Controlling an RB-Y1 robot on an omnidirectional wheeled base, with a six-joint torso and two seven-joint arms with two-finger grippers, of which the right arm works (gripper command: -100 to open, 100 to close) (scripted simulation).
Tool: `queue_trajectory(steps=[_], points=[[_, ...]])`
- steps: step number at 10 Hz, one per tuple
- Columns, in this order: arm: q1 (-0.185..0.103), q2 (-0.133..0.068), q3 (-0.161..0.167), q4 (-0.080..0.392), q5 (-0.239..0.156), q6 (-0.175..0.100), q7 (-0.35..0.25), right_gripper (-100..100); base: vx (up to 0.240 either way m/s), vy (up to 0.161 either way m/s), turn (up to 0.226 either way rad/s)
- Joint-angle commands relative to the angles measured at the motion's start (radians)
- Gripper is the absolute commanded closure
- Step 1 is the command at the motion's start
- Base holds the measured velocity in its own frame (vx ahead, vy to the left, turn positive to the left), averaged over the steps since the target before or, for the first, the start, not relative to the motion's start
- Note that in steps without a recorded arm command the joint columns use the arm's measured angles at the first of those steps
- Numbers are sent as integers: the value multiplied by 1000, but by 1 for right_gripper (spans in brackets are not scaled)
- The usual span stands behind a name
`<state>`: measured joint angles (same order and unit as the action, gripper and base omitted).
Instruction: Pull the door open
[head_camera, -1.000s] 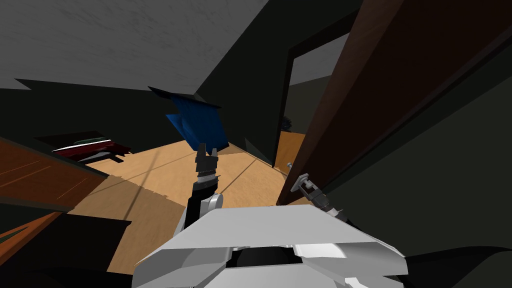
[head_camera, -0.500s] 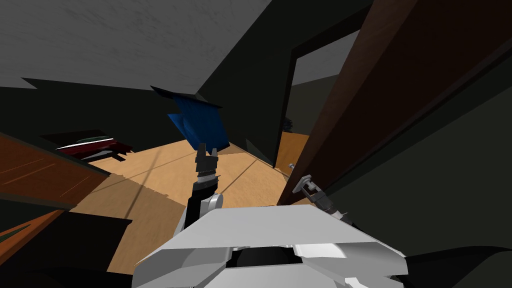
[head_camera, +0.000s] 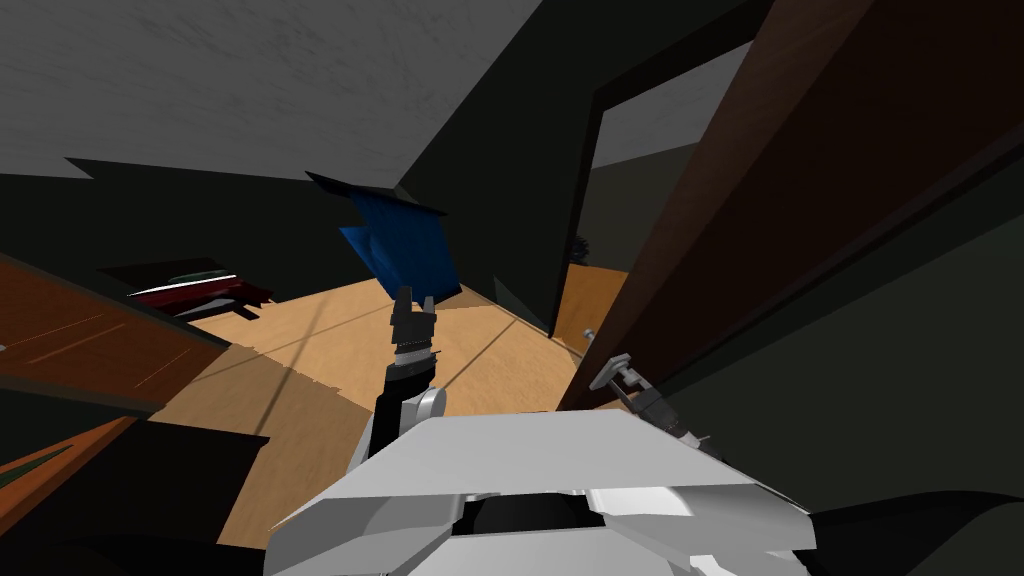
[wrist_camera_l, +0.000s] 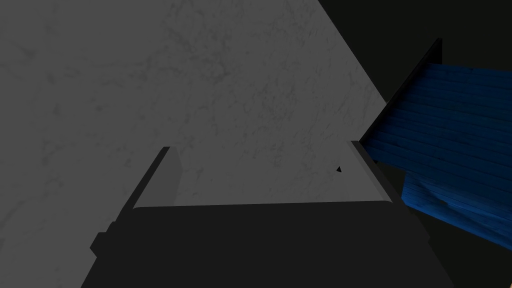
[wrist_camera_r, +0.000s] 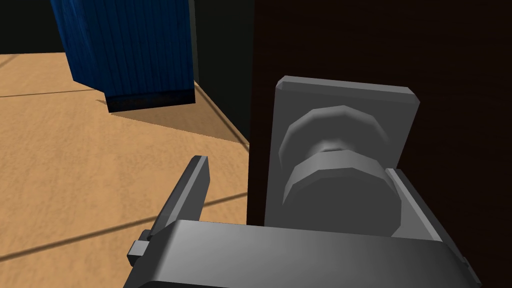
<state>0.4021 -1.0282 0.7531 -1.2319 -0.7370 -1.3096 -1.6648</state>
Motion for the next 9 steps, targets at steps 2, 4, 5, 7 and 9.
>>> queue_trajectory(steps=[2,4,5,7,9], points=[[8,18,32,20,21,-37,-13,100,23,6,28],[16,19,45,50,28,-75,-28,100,27,27,38],[16,19,45,50,28,-75,-28,100,25,1,-14],[22,18,54,71,32,-102,-37,100,16,5,18],[28,18,63,92,36,-128,-47,100,26,6,26]])
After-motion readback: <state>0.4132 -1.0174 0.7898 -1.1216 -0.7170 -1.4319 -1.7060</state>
